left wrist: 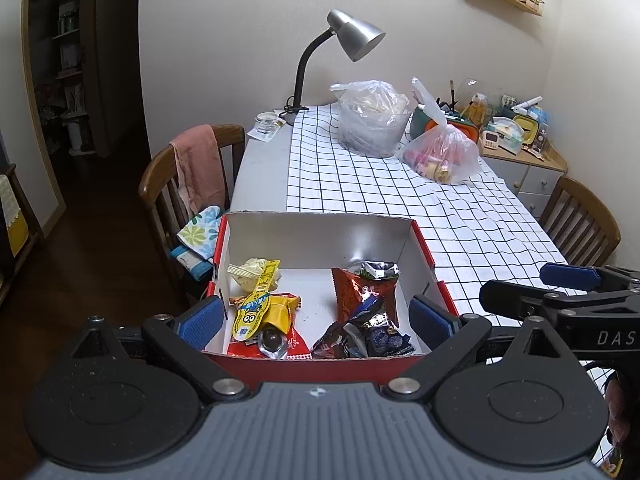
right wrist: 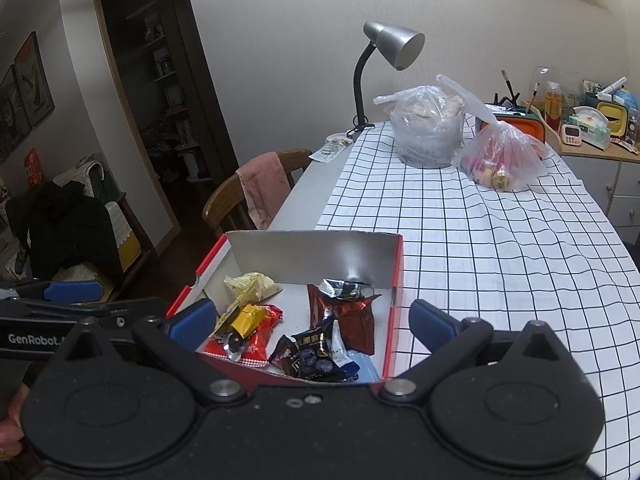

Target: Organize snacks

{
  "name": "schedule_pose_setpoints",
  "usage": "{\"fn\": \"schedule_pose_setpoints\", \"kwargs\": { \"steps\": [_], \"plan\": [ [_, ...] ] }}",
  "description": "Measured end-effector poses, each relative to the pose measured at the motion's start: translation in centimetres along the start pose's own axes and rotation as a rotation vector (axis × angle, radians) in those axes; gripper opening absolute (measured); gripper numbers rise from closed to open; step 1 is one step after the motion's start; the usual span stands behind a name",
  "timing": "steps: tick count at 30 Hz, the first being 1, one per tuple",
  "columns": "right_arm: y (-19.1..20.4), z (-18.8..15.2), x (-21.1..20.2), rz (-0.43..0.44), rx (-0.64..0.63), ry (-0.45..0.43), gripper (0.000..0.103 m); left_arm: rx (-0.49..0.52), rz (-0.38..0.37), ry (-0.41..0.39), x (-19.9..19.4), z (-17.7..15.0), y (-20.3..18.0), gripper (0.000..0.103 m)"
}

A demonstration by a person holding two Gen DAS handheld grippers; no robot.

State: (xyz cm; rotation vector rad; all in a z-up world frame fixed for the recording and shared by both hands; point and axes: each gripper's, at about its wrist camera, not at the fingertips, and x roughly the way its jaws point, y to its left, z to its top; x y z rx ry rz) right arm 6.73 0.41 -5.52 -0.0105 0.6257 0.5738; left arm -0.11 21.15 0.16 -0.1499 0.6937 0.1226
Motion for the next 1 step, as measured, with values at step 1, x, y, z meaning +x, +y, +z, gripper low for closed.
{"fn": "schedule_pose_setpoints", "kwargs": {
  "steps": [1],
  "plan": [
    [-0.2, -0.08, -0.04, -0.002, 0.004, 0.001, 0.103, 0.0, -0.001, 0.0, -0.03, -0.03, -0.1, 0.1]
  ]
}}
